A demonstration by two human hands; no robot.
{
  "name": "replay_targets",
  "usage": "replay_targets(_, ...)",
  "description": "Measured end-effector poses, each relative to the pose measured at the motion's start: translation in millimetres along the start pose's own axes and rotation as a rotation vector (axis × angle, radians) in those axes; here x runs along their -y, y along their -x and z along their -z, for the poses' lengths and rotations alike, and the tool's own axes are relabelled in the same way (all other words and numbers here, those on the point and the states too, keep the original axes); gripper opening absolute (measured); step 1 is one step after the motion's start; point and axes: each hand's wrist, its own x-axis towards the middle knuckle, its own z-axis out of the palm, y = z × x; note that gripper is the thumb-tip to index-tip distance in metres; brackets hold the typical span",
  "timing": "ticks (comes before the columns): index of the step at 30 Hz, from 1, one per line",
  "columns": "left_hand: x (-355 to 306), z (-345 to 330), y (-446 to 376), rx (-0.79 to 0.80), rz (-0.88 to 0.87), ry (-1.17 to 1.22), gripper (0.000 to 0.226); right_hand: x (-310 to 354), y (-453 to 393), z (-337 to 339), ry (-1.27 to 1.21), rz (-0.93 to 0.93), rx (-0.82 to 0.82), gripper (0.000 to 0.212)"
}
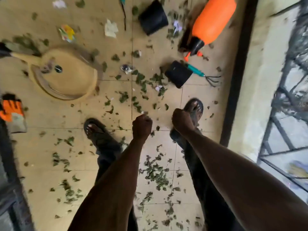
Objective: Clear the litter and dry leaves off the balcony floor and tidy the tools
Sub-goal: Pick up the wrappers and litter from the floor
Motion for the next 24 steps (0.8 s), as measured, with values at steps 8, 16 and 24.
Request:
replay_targets(8,48.4,-134.6,-133.9,0.039,-0.32,-0.234,0.037,-75.4,-116.5,-156.2,-0.075,-0.037,0.021,0.009)
replay_targets(16,56.1,-150.1,-168.8,0.091,-0.614,-0.491,0.02,-91.4,-101.9,-199.2,0.005,0.175,-0.004,0.015)
replay_targets(24,116.4,-98.0,-176.7,-0.204,-0.418,0.001,0.009,-57.5,-146.3,-213.5,0.325,0.458,0.206,0.067)
